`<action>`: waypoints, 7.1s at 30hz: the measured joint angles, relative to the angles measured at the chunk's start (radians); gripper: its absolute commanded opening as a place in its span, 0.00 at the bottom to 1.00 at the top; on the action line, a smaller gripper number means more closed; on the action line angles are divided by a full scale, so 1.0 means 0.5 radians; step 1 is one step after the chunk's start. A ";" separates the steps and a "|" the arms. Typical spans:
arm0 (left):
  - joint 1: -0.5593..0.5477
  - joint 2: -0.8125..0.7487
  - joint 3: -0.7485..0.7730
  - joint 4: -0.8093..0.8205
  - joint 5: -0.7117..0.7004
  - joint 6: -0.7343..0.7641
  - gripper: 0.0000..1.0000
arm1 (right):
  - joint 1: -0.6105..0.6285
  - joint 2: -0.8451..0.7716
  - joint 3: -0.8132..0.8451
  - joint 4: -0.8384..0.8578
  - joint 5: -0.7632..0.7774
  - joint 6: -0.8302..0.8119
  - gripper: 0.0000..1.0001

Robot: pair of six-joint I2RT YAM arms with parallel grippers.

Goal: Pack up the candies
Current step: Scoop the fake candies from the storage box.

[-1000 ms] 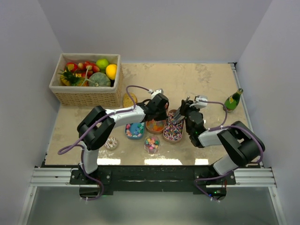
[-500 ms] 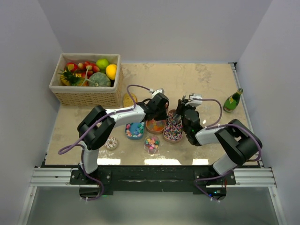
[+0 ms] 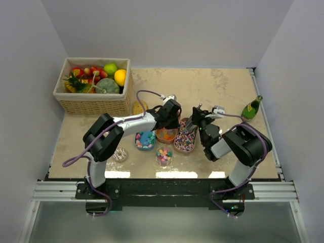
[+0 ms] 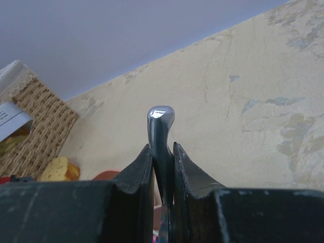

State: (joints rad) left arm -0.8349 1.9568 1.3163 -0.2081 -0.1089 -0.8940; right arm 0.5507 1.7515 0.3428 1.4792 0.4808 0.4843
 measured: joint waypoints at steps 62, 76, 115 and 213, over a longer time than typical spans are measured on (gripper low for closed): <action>0.016 -0.009 0.000 -0.019 -0.064 0.052 0.00 | -0.192 0.003 0.380 -1.014 -0.787 0.568 0.00; 0.005 -0.009 0.000 -0.014 -0.080 0.048 0.00 | -0.145 -0.082 0.209 -0.974 -0.737 0.575 0.00; -0.011 -0.034 -0.104 0.168 -0.115 0.047 0.00 | -0.322 -0.143 0.385 -1.405 -0.970 0.742 0.00; -0.026 -0.027 -0.124 0.249 -0.090 0.099 0.03 | -0.611 -0.539 0.301 -1.615 -0.856 0.937 0.00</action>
State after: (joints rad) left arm -0.8478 1.9434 1.2545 -0.0834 -0.1539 -0.8444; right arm 0.2451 1.4822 0.4931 0.6716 0.0528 0.9527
